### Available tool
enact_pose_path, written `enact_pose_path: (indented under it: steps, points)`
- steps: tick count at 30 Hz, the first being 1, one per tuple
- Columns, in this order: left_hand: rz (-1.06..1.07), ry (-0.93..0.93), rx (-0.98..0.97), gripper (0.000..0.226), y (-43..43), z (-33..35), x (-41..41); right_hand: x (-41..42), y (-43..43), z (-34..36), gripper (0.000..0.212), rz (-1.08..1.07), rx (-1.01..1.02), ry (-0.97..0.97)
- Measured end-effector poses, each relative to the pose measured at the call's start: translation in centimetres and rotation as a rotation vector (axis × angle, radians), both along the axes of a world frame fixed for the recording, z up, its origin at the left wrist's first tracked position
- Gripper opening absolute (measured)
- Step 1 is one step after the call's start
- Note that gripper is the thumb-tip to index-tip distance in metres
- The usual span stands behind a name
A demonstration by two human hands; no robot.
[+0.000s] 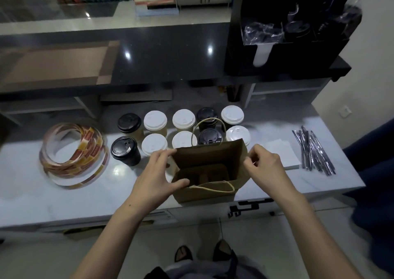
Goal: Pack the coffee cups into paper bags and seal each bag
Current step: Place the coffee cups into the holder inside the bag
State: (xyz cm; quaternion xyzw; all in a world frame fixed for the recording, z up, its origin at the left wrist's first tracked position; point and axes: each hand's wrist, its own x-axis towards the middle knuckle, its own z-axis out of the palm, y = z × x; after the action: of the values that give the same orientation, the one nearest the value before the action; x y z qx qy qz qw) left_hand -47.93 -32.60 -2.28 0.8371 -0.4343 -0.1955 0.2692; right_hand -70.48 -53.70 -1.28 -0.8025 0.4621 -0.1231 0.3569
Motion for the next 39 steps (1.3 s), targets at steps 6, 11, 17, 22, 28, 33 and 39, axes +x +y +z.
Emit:
enact_pose_path:
  steps: [6,11,17,22,28,33,39]
  points:
    - [0.033,0.094,-0.011,0.098,-0.1,-0.1,0.4,0.4,-0.3,-0.7,0.020,0.093,-0.013,-0.002]
    - [0.024,0.115,0.000,0.112,-0.1,-0.3,0.2,0.6,-0.6,-1.0,0.019,0.131,-0.055,0.010]
    - [-0.006,0.096,0.027,0.122,-0.4,-0.2,0.1,0.7,-0.6,-0.5,0.020,0.193,-0.087,0.037]
    - [-0.012,0.091,0.025,0.125,-0.5,-0.3,0.2,0.8,-1.1,1.3,0.024,0.185,-0.079,-0.063]
    - [-0.008,0.100,0.024,0.126,-0.3,-0.5,0.2,2.1,-5.8,-0.6,0.011,-0.008,-0.129,-0.112]
    - [-0.001,0.103,0.025,0.128,-0.1,-0.5,0.0,3.5,-8.7,-4.1,0.050,0.034,-0.109,0.103]
    - [0.014,0.058,0.033,0.126,-0.1,-0.4,-0.3,5.0,-9.6,-5.5,0.083,0.093,-0.096,0.225]
